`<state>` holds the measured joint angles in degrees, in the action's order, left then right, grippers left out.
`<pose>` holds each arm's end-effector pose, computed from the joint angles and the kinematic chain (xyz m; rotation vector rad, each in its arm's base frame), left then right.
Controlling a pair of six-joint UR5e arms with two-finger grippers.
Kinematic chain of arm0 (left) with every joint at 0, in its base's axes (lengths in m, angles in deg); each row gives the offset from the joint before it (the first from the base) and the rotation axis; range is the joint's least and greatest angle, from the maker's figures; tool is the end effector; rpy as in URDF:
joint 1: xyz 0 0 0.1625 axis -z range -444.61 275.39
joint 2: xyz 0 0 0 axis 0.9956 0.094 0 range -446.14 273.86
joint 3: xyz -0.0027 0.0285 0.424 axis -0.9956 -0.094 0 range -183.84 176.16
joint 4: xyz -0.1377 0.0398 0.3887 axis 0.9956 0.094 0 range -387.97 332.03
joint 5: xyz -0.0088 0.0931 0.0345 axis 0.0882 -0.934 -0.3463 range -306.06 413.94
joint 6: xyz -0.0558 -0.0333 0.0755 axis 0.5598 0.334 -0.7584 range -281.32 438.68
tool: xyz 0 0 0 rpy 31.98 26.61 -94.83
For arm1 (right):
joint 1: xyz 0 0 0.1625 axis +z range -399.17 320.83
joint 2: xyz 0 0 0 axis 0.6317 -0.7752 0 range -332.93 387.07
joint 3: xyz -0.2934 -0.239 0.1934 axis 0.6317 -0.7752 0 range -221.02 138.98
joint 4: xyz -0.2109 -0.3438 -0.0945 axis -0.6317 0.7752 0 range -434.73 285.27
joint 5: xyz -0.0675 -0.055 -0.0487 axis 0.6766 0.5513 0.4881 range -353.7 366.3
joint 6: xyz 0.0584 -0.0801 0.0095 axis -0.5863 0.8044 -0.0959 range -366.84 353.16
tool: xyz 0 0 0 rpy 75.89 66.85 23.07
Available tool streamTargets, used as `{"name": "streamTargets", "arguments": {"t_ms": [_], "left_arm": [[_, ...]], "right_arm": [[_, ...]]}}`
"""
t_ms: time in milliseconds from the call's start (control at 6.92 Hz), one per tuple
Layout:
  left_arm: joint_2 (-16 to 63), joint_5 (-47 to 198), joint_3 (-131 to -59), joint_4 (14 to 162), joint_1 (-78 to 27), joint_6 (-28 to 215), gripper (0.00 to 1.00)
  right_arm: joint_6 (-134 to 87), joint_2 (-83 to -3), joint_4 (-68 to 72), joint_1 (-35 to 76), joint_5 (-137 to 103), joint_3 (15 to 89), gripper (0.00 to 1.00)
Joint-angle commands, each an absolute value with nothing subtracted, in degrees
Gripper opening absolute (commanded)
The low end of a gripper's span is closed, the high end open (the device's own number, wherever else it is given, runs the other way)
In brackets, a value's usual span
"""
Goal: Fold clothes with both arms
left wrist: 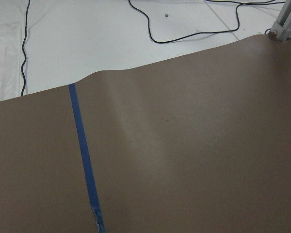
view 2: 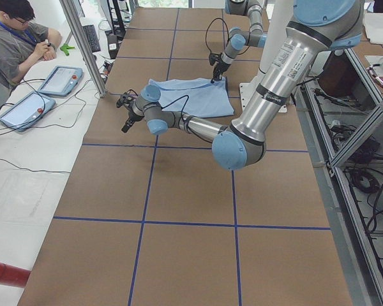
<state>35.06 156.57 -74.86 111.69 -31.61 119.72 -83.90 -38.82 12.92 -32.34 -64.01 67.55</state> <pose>0.3540 -0.6550 0.4010 0.7100 0.8309 0.0557 -0.5747 -0.2369 0.2802 0.4541 -0.7099 0.0348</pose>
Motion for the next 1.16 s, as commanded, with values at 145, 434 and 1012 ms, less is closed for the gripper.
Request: {"name": "streamTargets", "arguments": {"t_ms": [145, 434, 1012], "left_arm": [[35.07, 156.51, -74.86, 111.69, -31.87, 119.72, 1.00], [35.07, 156.51, -74.77, 111.69, -31.87, 119.72, 1.00], [35.07, 156.51, -74.86, 111.78, -32.05, 119.81, 1.00]], "right_arm": [[-84.10, -39.28, 12.90, -31.44, -64.01, 68.66, 0.00], [-90.47, -42.87, 12.90, -31.35, -64.53, 70.59, 0.00], [-99.66, -45.88, 12.81, -34.33, -63.57, 71.75, 0.99]]}}
